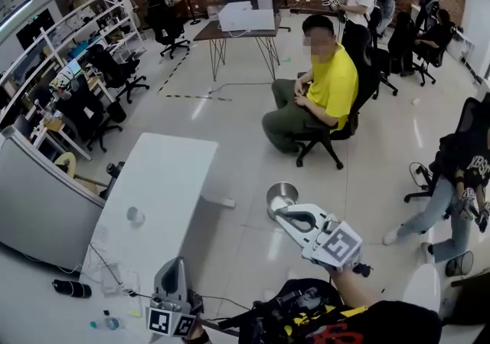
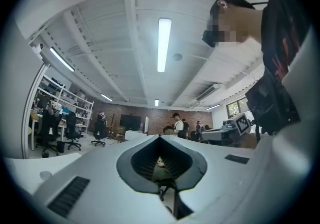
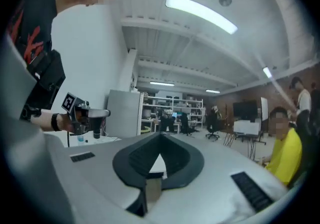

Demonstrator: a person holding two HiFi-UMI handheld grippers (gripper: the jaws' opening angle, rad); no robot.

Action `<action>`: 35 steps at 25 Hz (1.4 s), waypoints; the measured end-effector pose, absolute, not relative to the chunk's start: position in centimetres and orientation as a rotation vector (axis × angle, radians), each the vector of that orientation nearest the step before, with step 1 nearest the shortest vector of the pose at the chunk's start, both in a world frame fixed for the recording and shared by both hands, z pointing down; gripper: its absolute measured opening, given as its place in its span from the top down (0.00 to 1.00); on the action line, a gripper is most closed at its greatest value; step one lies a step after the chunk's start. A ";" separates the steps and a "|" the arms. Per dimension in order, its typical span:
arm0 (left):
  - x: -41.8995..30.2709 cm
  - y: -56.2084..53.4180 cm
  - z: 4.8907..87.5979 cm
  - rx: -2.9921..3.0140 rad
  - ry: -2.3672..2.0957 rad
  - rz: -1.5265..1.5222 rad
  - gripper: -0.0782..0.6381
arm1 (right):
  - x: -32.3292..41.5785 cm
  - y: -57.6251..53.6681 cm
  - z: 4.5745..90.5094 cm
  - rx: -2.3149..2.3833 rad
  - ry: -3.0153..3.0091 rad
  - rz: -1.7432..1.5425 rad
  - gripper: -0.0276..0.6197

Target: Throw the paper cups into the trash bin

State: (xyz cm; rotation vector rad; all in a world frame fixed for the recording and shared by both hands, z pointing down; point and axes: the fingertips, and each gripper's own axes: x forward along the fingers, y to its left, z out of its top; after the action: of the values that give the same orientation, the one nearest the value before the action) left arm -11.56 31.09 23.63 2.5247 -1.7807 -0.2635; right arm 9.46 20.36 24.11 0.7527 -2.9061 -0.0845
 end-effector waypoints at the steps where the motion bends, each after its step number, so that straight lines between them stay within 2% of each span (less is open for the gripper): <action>1: -11.2 31.0 24.1 2.518 -1.777 -0.253 0.89 | 9.0 20.9 25.1 0.731 -2.921 -0.051 0.95; 9: -11.6 31.3 26.8 2.369 -1.910 -0.174 0.89 | 8.0 22.4 24.0 0.725 -2.965 -0.132 0.95; 19: -14.0 35.3 28.0 2.240 -2.014 -0.193 0.89 | 4.0 24.0 24.7 0.577 -2.993 0.011 0.95; 31: -15.3 39.9 27.8 2.246 -2.064 -0.237 0.89 | -1.0 27.2 24.9 0.412 -3.027 -0.037 0.95; 35: -16.3 41.1 28.4 2.215 -2.070 -0.227 0.89 | -2.2 29.0 25.1 0.403 -2.980 -0.150 0.95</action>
State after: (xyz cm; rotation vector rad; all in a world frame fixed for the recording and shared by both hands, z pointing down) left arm -16.31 41.11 28.42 2.2155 -2.0700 -0.2269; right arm -2.24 29.01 25.08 0.4032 -2.9803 -0.1503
